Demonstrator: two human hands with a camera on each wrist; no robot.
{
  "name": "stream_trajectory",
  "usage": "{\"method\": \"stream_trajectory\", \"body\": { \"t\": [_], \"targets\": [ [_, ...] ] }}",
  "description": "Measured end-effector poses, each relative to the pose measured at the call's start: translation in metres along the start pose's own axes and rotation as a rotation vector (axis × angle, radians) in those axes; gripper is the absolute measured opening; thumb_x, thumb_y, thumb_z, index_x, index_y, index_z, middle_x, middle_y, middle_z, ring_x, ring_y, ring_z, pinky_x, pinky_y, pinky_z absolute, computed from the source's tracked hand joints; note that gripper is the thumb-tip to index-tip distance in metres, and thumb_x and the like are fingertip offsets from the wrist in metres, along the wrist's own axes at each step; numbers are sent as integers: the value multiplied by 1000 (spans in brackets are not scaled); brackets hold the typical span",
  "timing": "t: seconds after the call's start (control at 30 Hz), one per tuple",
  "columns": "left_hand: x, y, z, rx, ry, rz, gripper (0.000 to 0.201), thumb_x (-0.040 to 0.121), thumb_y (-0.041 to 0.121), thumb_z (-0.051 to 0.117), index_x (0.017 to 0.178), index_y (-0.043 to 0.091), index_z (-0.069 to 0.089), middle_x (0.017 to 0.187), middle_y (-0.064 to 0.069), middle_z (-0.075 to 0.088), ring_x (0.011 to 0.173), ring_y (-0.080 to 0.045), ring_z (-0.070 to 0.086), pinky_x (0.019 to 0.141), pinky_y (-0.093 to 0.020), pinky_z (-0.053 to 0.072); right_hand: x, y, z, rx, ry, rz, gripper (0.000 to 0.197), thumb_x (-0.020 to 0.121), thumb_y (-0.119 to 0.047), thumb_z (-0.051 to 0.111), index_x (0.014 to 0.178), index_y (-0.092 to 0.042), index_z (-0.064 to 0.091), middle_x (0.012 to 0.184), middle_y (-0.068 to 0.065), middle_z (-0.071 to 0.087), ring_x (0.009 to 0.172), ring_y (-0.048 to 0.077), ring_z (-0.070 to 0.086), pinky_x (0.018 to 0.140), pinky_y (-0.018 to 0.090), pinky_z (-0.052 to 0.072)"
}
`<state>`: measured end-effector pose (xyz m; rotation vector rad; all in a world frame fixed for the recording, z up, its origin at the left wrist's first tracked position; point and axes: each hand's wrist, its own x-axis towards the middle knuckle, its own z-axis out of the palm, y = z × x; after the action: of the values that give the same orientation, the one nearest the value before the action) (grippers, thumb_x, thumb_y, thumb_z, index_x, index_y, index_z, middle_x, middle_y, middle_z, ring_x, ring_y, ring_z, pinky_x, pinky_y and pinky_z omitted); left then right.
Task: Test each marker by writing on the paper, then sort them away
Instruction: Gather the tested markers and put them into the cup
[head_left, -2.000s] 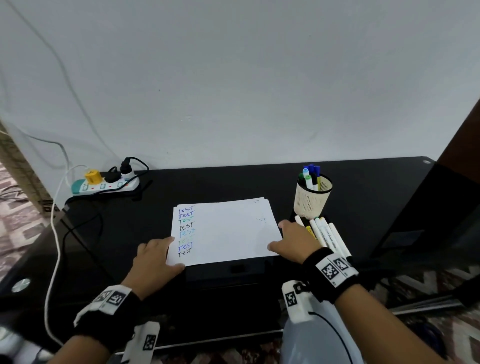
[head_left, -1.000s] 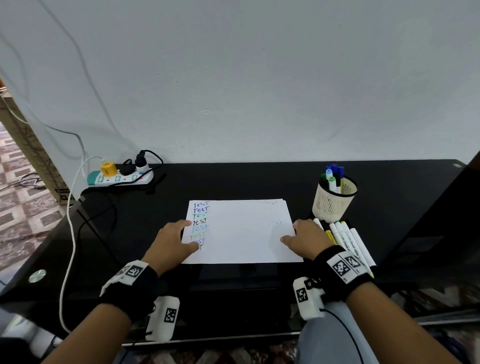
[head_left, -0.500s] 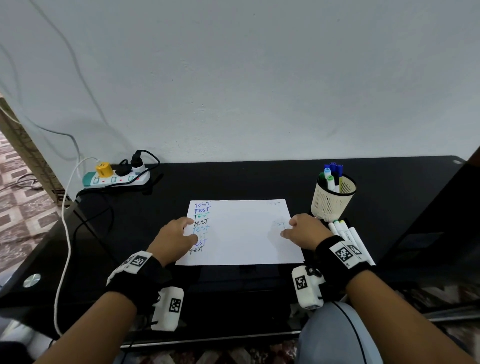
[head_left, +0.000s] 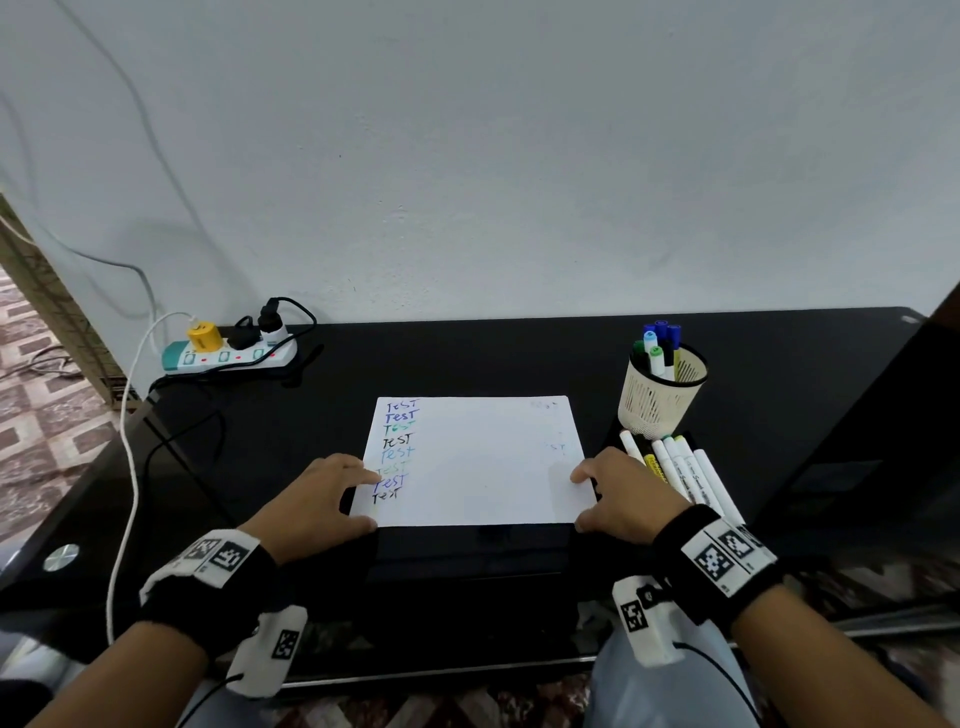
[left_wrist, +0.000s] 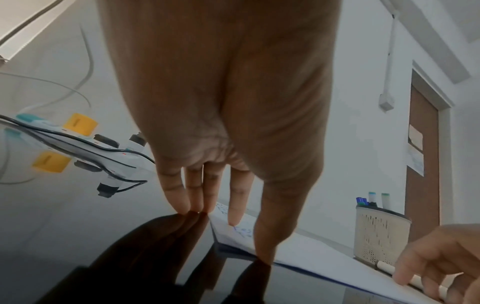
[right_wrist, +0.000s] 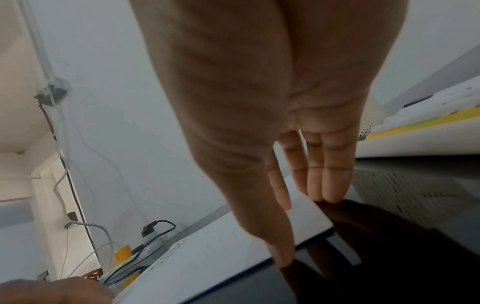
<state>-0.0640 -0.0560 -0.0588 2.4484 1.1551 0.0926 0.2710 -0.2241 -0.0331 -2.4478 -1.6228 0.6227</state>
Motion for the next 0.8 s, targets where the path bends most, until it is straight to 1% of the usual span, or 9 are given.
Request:
{"method": "stream_trajectory", "body": {
  "t": [0.13,0.23,0.33,0.47,0.53,0.63,0.67,0.73,0.8],
  "targets": [
    [3,-3,-4,-5,-7,-6,59,79,47,73,134,37,54,138,17,39,131,-4,32,103,-21,30,2,1,-1,-2,52,-13,48,85,-17,75,132,-18,63,124,-1,48,115,17,56,91,20,43],
    [4,-4,-4,-1,-7,-9,59,78,49,73,133,38,54,132,20,38,129,-4,34,99,-20,30,4,3,-2,13,76,-19,43,85,-12,73,127,-17,67,112,-3,49,105,15,57,86,19,43],
    [4,-3,-3,-2,-5,-12,59,78,48,73,133,37,55,132,20,38,127,-3,34,99,-20,29,3,3,-3,24,85,-29,42,85,-13,73,126,-17,68,114,-1,53,105,16,60,86,20,45],
    [2,-2,-4,1,-11,-20,60,79,47,73,135,36,54,136,18,39,130,-5,34,102,-20,29,-6,-1,-13,81,102,-26,45,86,-25,77,129,-18,67,118,-2,62,104,13,61,93,24,49],
    [1,0,-3,8,-13,-26,60,80,47,72,136,36,52,140,16,38,133,-6,32,105,-21,28,-13,-4,-29,185,226,-28,38,87,-29,78,123,-20,69,114,-3,68,98,11,65,94,28,53],
    [-2,2,-2,12,-14,-38,61,82,47,70,138,35,50,144,14,36,135,-7,30,108,-24,28,-20,-1,-62,329,498,-11,30,89,-36,76,116,-26,67,107,-9,67,95,7,64,87,27,53],
    [-3,2,-2,12,-14,-44,61,83,46,70,139,35,49,145,14,36,135,-7,30,108,-24,28,-19,3,-74,340,580,4,34,89,-38,76,119,-27,65,109,-9,65,98,8,64,88,28,52],
    [-4,4,-3,13,-12,-47,61,84,46,70,140,35,48,146,14,35,135,-6,29,108,-24,28,-10,16,-92,320,715,49,51,84,-39,79,128,-23,58,122,0,59,112,18,60,96,35,51],
    [-6,7,-2,1,-5,-46,61,84,45,70,140,35,48,146,14,35,135,-6,30,106,-22,28,4,30,-103,287,706,144,78,77,-40,85,142,-19,47,140,11,47,130,30,48,106,44,43]
  ]
}}
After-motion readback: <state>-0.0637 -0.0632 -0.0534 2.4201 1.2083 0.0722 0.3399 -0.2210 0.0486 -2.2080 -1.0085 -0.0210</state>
